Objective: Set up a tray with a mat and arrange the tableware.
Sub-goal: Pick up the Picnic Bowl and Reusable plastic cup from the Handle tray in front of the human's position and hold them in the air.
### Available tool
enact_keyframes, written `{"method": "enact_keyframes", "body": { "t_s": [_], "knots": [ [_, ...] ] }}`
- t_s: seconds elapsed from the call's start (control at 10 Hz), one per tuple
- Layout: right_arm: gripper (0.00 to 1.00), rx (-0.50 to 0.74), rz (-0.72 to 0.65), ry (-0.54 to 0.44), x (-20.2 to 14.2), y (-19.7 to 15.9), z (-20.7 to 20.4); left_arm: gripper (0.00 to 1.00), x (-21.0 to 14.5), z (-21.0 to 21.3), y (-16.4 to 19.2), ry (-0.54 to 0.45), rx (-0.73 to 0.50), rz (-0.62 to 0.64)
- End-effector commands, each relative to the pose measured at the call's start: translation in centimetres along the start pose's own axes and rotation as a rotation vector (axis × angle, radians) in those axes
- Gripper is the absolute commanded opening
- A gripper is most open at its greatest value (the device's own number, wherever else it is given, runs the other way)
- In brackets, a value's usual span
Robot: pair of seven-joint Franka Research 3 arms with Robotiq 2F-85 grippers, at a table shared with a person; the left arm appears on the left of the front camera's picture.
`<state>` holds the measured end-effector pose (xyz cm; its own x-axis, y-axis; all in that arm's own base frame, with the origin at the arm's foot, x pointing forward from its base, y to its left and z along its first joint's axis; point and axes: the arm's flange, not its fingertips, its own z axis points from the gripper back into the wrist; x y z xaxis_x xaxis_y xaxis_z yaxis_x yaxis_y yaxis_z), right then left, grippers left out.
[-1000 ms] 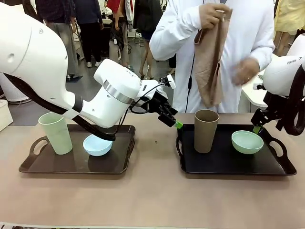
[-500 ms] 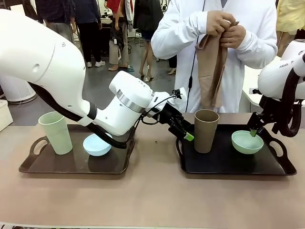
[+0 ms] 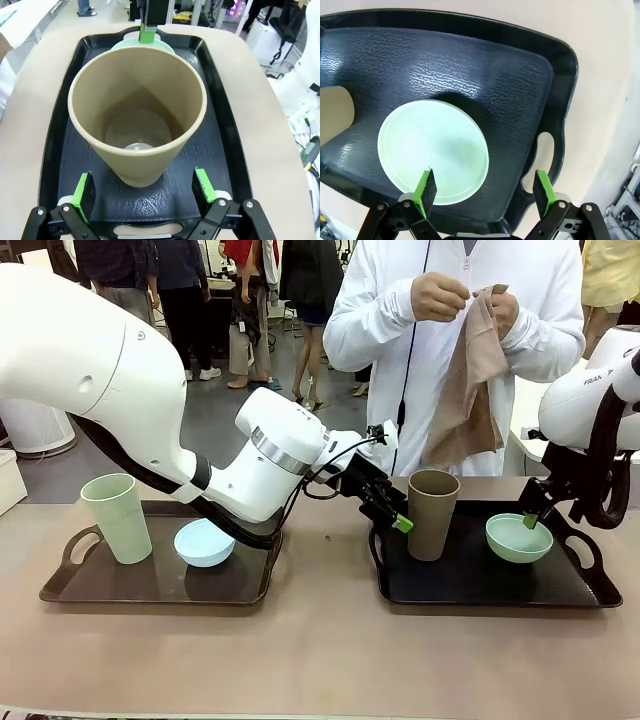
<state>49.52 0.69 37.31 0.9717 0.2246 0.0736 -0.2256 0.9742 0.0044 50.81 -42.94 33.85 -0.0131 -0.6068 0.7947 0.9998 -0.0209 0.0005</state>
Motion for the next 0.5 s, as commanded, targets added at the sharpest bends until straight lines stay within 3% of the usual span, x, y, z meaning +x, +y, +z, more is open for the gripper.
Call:
{"method": "enact_keyframes", "body": {
  "t_s": [0.0,0.4],
  "knots": [
    [1.00,0.038,0.013,0.001,1.0,-0.1,-1.0,1.00,0.4,-0.7,0.3,-0.004,0.017,0.002],
    [1.00,0.032,0.012,0.006,1.0,0.8,-2.5,1.00,0.7,-3.3,0.7,-0.033,-0.013,-0.064]
  ]
}}
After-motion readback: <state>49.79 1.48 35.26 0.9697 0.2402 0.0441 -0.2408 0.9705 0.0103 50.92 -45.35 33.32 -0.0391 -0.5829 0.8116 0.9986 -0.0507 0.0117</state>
